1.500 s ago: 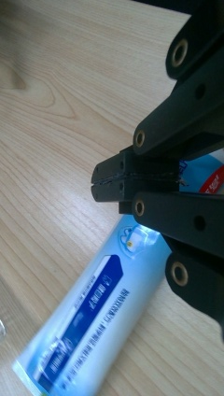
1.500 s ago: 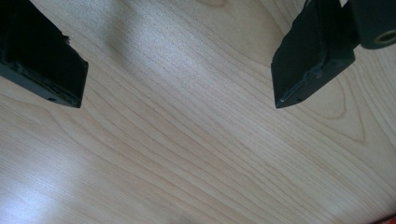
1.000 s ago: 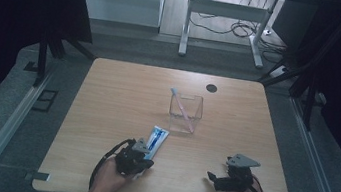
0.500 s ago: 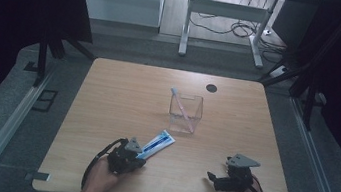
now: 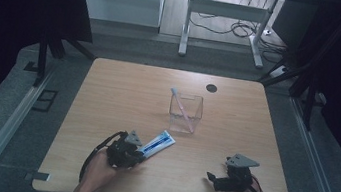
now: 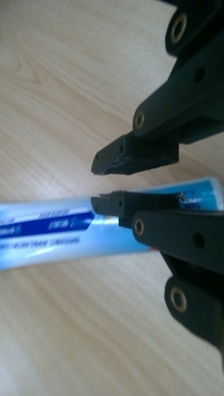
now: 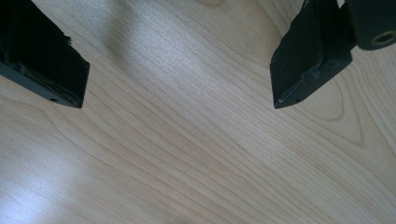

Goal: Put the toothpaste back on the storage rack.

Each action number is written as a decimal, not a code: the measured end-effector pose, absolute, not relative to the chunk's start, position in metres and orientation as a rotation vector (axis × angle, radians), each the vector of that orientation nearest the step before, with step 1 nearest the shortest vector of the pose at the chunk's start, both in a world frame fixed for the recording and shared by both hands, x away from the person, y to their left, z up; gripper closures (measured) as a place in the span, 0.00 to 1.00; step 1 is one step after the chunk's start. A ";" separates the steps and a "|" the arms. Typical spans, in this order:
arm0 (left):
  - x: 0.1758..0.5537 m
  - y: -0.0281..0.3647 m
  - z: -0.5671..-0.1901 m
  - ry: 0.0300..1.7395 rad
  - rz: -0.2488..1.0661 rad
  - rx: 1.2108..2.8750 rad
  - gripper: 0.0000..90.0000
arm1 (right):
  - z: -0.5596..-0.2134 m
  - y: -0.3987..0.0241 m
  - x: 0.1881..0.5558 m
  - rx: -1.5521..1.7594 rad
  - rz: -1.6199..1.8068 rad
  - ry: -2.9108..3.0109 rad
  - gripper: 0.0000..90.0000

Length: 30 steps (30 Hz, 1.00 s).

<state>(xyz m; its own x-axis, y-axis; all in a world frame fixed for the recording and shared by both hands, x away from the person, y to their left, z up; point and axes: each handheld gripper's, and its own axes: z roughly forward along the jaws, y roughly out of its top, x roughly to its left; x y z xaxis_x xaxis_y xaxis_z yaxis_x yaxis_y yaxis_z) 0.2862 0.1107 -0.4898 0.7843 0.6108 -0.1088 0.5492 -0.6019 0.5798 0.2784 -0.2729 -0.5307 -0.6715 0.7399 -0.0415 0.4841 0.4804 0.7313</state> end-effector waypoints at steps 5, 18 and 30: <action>0.299 0.106 -0.484 0.895 0.134 2.411 0.78 | -0.531 -0.273 0.278 1.030 1.010 2.382 0.06; 0.329 0.086 -0.487 0.990 0.071 2.511 0.63 | -0.532 -0.273 0.279 1.030 1.004 2.388 0.06; 0.344 0.070 -0.500 1.019 0.031 2.585 0.54 | -0.531 -0.272 0.278 1.018 1.010 2.381 0.06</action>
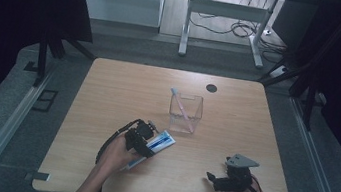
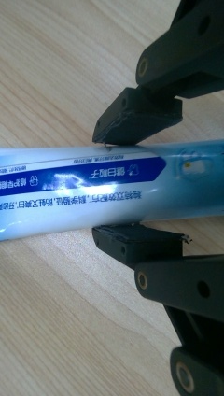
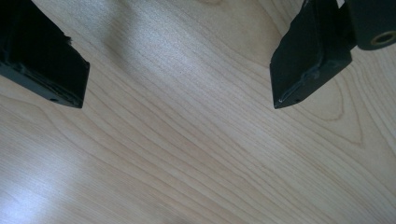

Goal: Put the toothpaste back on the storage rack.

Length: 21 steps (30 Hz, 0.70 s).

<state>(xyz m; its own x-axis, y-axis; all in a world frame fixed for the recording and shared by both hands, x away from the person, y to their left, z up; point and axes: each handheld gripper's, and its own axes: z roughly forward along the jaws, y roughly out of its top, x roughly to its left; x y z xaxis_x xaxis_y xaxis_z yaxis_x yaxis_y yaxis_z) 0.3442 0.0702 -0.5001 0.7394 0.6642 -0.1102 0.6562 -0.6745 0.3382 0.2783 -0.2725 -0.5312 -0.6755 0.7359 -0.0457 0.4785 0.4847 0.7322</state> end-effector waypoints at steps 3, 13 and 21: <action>0.346 0.068 -0.502 1.031 0.023 2.585 0.53 | -0.532 -0.272 0.278 1.017 1.010 2.384 0.06; 0.345 0.064 -0.502 1.047 0.040 2.596 0.63 | -0.531 -0.272 0.278 1.017 1.012 2.377 0.06; 0.344 0.068 -0.497 1.036 0.037 2.578 0.78 | -0.532 -0.273 0.278 1.021 1.012 2.380 0.06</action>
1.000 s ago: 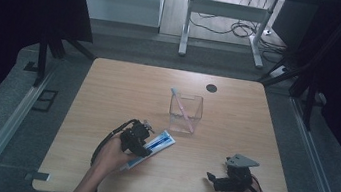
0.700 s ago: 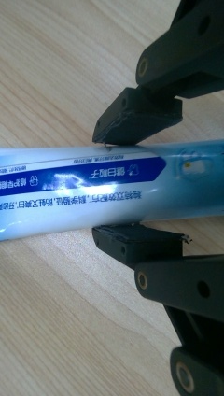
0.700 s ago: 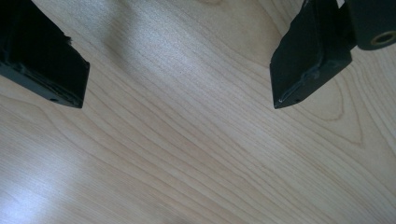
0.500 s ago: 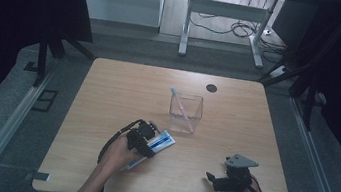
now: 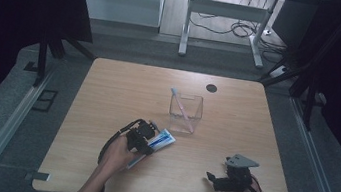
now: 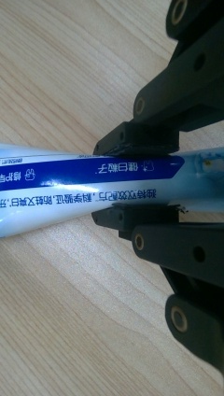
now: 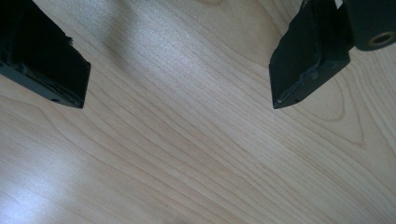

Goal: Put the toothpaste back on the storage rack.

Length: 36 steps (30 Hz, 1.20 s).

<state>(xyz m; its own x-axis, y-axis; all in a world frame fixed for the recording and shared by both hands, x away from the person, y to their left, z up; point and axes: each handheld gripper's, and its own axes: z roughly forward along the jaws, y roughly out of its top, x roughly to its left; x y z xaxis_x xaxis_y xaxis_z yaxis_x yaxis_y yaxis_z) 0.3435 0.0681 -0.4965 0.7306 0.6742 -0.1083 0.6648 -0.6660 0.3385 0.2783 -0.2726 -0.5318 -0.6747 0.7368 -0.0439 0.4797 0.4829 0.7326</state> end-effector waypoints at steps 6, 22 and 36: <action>0.340 0.073 -0.492 1.020 0.036 2.536 0.79 | -0.532 -0.274 0.279 1.025 1.012 2.377 0.06; 0.326 0.077 -0.465 0.922 0.075 2.458 0.79 | -0.534 -0.274 0.280 1.034 1.025 2.402 0.02; 0.327 0.080 -0.442 0.868 0.088 2.381 0.79 | -0.536 -0.273 0.280 1.033 1.034 2.408 0.00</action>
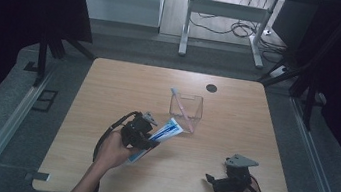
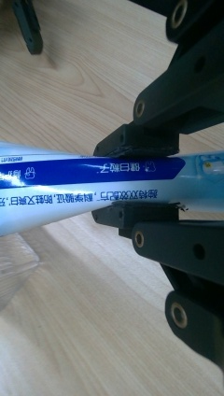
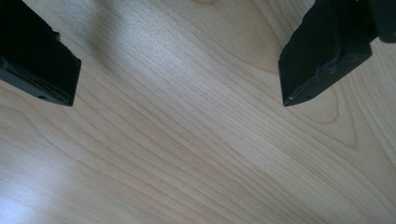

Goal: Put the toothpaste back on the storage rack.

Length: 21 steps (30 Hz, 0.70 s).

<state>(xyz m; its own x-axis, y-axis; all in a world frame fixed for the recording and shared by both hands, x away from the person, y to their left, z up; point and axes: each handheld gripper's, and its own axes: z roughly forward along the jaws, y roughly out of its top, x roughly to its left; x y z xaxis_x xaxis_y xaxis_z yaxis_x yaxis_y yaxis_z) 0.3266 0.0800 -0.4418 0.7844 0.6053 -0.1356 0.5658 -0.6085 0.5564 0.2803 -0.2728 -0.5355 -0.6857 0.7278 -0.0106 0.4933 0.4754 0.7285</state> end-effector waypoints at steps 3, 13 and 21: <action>0.328 0.080 -0.436 0.859 0.094 2.365 0.79 | -0.535 -0.273 0.280 1.034 1.036 2.401 0.00; 0.332 0.080 -0.418 0.836 0.108 2.319 0.79 | -0.535 -0.273 0.280 1.039 1.030 2.398 0.00; 0.344 0.074 -0.410 0.834 0.133 2.293 0.79 | -0.535 -0.274 0.281 1.042 1.026 2.398 0.00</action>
